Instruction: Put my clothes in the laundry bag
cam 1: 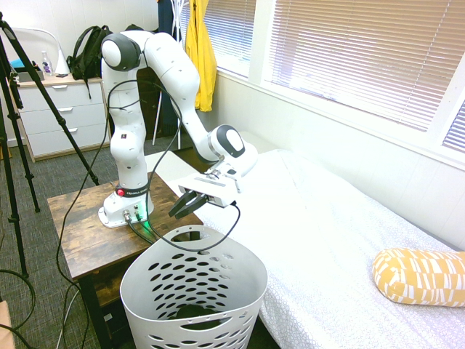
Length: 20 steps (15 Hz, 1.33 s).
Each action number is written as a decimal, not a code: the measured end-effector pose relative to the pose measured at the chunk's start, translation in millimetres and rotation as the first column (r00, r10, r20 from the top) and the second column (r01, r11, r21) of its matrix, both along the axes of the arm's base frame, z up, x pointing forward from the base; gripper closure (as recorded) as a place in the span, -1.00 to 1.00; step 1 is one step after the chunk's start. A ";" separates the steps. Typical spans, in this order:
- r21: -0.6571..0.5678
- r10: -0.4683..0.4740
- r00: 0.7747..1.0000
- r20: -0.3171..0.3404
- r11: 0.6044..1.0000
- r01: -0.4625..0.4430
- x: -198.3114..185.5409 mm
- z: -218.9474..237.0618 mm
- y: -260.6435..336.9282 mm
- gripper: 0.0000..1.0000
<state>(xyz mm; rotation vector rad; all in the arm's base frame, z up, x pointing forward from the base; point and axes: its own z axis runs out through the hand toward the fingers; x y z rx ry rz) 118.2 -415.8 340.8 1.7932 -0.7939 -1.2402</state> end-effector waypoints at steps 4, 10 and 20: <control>0.009 0.008 0.992 0.123 1.000 -0.010 19.5 2.9 -3.7 -1.00; 0.036 0.056 0.856 0.515 0.996 -0.086 146.9 46.5 21.4 -1.00; 0.136 -0.063 0.370 0.927 0.975 -0.175 351.3 24.4 288.0 -1.00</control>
